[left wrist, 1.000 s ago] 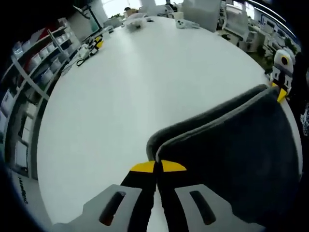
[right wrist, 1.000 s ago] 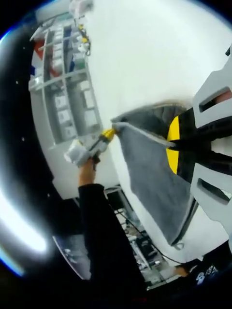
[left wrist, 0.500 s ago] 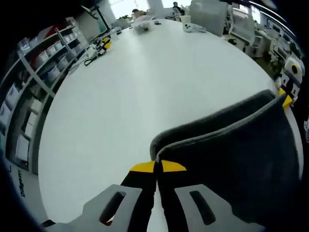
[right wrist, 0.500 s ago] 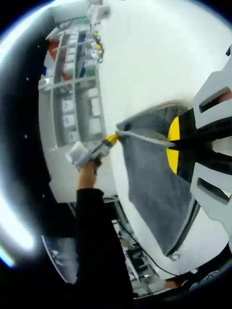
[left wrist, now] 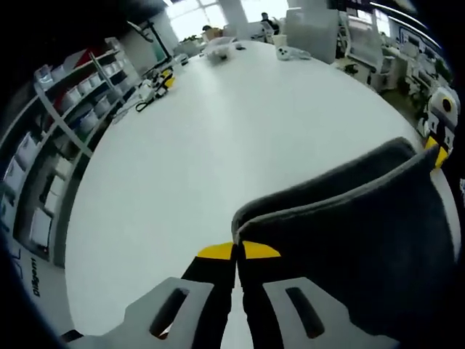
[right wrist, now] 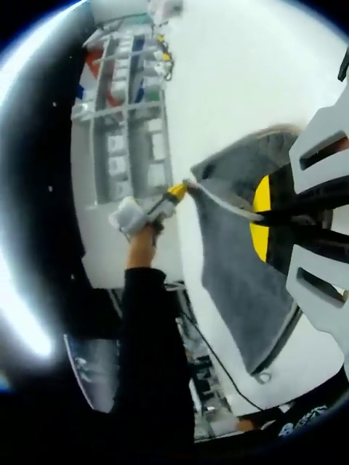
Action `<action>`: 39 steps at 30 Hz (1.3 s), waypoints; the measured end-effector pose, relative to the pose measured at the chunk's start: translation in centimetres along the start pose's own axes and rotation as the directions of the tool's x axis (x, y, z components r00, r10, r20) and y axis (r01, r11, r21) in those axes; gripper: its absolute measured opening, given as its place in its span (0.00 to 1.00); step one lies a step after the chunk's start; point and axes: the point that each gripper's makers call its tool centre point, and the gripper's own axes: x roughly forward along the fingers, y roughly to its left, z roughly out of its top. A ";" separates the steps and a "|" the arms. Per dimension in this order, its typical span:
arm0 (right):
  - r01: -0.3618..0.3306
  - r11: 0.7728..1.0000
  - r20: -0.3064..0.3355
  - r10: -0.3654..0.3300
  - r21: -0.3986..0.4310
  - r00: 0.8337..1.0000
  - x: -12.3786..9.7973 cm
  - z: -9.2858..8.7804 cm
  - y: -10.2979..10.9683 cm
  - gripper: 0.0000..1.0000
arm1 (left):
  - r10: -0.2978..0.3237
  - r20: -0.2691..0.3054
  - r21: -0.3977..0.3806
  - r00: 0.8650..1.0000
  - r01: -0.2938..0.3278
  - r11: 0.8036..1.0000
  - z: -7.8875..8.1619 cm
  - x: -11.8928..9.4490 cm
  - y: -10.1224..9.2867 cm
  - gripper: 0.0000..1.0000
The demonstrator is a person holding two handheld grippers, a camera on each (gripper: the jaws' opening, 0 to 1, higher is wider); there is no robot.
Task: Open the folded towel by lifting each exposed corner and separating the folded layers until the towel lies flat within the target outline without major curled edges
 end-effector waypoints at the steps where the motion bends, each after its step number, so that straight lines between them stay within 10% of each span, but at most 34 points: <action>1: 0.005 1.000 0.023 -0.004 -0.031 1.000 0.0 0.5 0.1 0.00 | 0.006 0.009 -0.010 1.000 -0.006 1.000 0.0 -0.2 0.1 0.01; 39: -0.052 0.976 0.072 0.068 -0.210 0.995 1.7 2.7 7.6 0.00 | 0.226 0.040 -0.033 0.973 -0.225 0.974 -4.6 -7.7 -1.3 0.01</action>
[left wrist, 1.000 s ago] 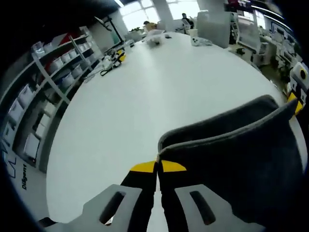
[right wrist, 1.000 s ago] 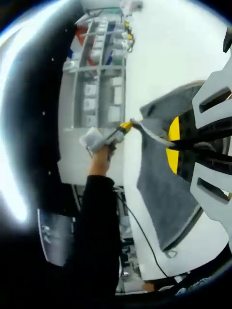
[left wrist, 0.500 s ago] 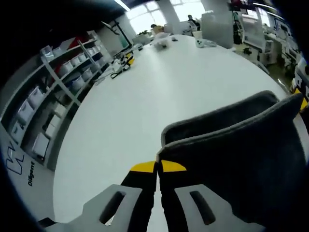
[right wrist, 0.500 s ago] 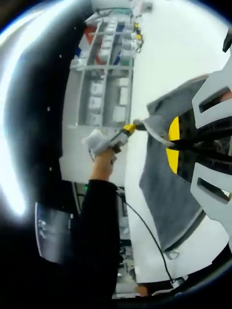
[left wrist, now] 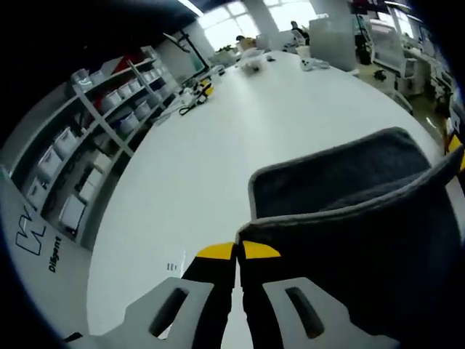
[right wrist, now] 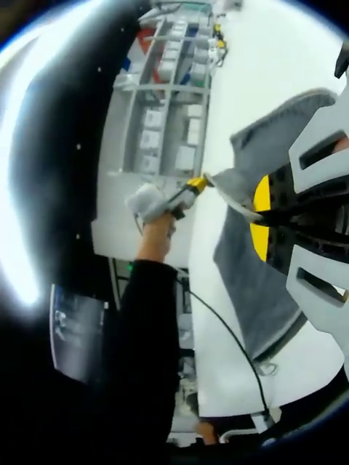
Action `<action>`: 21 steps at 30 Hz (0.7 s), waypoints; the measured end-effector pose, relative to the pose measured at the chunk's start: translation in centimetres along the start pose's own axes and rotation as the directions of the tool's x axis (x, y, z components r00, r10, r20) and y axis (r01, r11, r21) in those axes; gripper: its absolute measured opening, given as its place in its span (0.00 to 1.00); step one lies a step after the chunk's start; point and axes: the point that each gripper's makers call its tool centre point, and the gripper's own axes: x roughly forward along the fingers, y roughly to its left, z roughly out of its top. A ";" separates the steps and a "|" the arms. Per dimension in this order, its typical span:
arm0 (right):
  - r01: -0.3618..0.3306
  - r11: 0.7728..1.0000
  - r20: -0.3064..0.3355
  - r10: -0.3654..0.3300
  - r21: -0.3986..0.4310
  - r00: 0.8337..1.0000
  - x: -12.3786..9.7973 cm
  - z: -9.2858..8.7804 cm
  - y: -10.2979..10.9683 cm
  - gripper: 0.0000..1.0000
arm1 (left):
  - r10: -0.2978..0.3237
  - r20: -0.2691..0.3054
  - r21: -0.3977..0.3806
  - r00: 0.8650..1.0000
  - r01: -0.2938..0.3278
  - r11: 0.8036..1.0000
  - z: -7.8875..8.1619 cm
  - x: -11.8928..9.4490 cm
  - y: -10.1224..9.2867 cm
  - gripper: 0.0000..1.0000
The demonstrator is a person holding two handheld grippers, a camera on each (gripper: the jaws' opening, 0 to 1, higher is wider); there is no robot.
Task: Open the folded towel by lifting each exposed corner and separating the folded layers until the towel lies flat within the target outline without major curled edges
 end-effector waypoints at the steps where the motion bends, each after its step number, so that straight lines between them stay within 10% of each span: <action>1: -0.001 1.000 0.002 0.001 -0.001 1.000 0.0 0.1 0.1 0.00 | 0.006 -0.001 0.005 1.000 -0.006 1.000 -0.1 -0.2 0.0 0.01; 21: -0.117 0.993 -0.022 0.116 -0.027 0.993 1.6 0.0 3.6 0.00 | 0.083 -0.037 0.016 0.996 -0.082 0.996 -3.1 -3.4 1.3 0.01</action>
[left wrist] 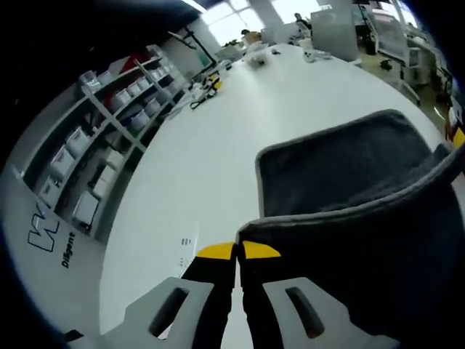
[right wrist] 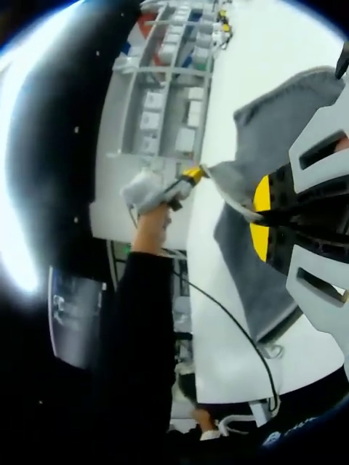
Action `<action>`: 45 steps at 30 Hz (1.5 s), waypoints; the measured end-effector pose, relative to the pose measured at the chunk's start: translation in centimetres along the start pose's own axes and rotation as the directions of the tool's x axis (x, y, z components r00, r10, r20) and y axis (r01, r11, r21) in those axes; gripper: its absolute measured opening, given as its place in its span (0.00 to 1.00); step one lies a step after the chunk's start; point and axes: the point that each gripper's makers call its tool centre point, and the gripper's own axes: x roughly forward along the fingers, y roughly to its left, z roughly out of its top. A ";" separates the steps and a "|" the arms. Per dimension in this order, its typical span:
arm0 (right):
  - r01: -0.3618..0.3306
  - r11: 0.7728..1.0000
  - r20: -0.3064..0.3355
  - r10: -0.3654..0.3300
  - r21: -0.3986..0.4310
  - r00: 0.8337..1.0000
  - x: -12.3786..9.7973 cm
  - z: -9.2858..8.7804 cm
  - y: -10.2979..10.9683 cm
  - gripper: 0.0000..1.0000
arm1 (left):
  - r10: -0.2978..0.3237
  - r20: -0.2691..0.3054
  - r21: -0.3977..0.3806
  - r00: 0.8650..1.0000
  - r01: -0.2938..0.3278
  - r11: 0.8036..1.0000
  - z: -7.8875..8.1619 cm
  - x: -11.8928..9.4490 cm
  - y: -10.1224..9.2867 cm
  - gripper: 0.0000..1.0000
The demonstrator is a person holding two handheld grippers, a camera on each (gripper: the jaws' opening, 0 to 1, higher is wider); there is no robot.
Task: Open the folded towel by lifting each exposed corner and separating the folded layers until the towel lies flat within the target outline without major curled edges
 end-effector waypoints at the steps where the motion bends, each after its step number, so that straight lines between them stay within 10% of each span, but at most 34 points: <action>1: -0.004 1.000 -0.002 0.004 -0.004 1.000 0.2 0.0 0.2 0.00 | 0.003 0.000 -0.003 1.000 -0.003 1.000 -0.3 -0.3 0.1 0.01; 45: -0.139 0.990 -0.013 0.139 -0.035 0.990 7.4 2.6 8.5 0.00 | 0.042 0.060 -0.059 0.997 -0.039 0.997 -7.7 -7.5 2.9 0.01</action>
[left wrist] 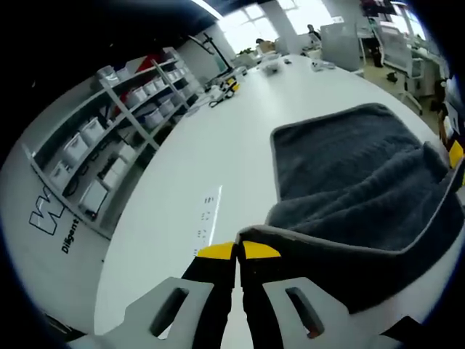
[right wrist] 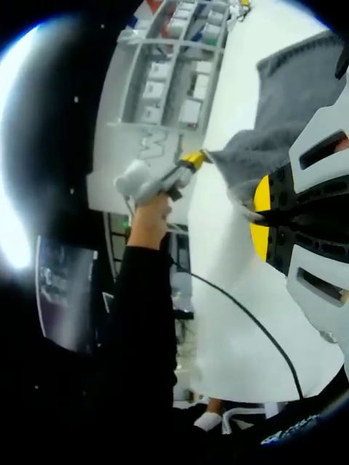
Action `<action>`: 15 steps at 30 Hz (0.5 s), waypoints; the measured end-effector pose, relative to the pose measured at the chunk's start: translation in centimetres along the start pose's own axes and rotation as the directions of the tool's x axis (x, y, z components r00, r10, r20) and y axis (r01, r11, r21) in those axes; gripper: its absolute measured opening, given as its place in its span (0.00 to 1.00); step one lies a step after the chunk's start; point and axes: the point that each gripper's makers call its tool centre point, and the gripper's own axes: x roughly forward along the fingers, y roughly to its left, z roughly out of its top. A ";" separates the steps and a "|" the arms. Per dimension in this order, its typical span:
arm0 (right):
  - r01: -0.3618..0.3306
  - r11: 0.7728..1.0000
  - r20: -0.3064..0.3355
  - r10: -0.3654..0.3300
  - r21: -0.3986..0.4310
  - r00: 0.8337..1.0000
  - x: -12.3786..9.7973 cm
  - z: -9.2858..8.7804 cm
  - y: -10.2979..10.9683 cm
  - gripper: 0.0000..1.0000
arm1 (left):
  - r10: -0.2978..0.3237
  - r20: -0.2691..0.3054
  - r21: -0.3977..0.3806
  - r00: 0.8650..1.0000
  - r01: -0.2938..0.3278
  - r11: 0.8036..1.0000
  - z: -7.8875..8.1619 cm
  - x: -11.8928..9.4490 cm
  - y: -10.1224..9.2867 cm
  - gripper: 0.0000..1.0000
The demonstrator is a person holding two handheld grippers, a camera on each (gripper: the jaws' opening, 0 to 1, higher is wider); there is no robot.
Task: Open the folded towel by lifting each exposed corner and separating the folded layers until the towel lies flat within the target outline without major curled edges
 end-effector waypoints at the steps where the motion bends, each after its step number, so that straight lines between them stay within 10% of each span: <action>1: -0.005 1.000 0.001 0.005 0.014 1.000 0.0 0.0 0.1 0.00 | 0.001 0.003 0.002 1.000 -0.001 1.000 0.1 -0.2 0.0 0.01; 15: -0.006 1.000 -0.008 0.006 0.009 1.000 0.2 0.1 2.8 0.00 | 0.112 -0.004 -0.025 0.994 -0.112 0.993 -0.9 -3.8 0.9 0.01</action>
